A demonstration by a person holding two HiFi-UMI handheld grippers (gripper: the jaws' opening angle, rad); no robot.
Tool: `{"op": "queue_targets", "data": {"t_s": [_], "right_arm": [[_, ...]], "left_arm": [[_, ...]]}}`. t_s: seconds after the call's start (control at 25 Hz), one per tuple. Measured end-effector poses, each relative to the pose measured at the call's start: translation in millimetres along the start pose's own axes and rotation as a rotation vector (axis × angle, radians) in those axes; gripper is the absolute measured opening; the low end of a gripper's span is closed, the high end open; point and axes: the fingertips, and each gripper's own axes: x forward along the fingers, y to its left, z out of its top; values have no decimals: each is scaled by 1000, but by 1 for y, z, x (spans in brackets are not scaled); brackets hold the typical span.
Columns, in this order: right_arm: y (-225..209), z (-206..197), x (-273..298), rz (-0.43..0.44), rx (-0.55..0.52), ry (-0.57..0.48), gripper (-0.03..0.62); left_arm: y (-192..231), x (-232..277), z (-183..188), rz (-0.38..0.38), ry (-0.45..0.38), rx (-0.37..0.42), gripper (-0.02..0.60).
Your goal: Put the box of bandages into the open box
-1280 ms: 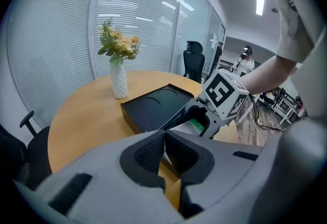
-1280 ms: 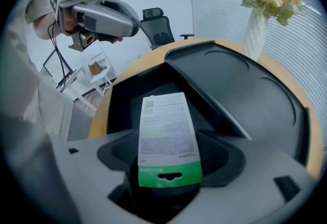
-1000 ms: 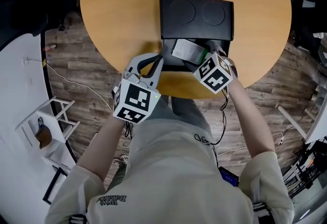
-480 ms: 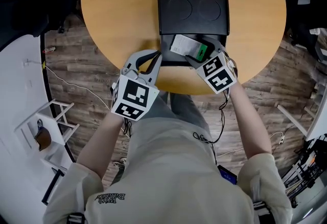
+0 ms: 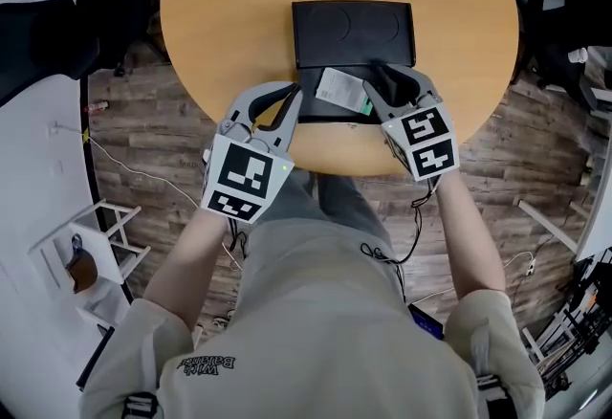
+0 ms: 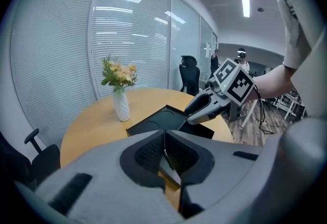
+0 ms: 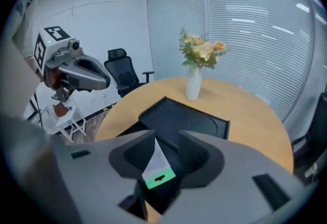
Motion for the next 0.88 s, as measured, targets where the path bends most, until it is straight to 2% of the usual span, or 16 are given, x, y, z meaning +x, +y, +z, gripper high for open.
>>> {"op": "queue_targets", "data": {"t_s": [0.28,0.48,0.68,0.88], "right_arm": [[-18,51,-48,-123,51,-151,61],[-25,92,-88,-221,-19,-262,54],[-31,124,-121,-274,-22,-365,48],[-30,149,-159,-314,-6,-455,44]], "left_arm": [[13,-25,42,40,-96,-29,23],[14,-44,74,68,-151,44,23],[20,-65,106,89,-231,50,23],[22,-92,146,133,-328,113,23]]}}
